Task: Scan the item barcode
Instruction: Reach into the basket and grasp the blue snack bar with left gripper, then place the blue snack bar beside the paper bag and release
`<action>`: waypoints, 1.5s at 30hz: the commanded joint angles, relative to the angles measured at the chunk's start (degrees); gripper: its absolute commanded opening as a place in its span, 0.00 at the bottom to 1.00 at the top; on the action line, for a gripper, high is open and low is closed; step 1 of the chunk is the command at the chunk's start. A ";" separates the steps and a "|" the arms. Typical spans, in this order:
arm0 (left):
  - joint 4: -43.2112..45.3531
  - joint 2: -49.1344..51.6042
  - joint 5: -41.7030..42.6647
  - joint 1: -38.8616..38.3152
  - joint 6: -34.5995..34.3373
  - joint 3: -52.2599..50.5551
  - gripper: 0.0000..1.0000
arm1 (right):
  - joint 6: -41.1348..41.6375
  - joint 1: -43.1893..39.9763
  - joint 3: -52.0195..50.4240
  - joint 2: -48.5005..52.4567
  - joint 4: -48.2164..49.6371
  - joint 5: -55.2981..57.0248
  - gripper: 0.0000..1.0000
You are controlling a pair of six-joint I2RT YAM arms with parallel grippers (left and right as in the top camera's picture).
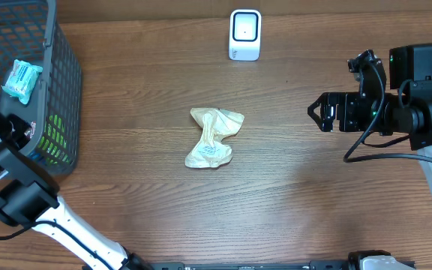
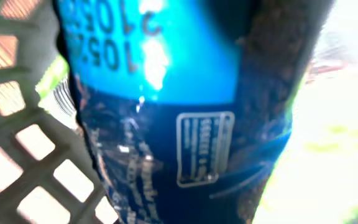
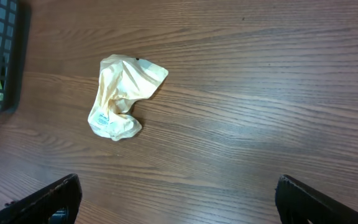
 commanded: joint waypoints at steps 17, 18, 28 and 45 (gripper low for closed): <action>-8.22 -27.21 7.76 -24.30 5.01 19.41 0.04 | -0.22 -0.22 1.46 -0.72 -0.44 -0.50 1.00; -9.09 -27.12 7.74 -26.91 5.09 19.34 0.04 | -0.22 -0.22 1.46 -0.72 -0.37 -0.50 1.00; -13.73 -18.56 5.86 -44.50 1.25 7.87 0.04 | -0.24 -0.22 1.46 -0.72 -0.42 -0.50 1.00; -8.94 -0.63 11.08 -56.48 -0.68 -9.94 0.45 | -0.24 -0.22 1.44 -0.72 0.00 -0.48 1.00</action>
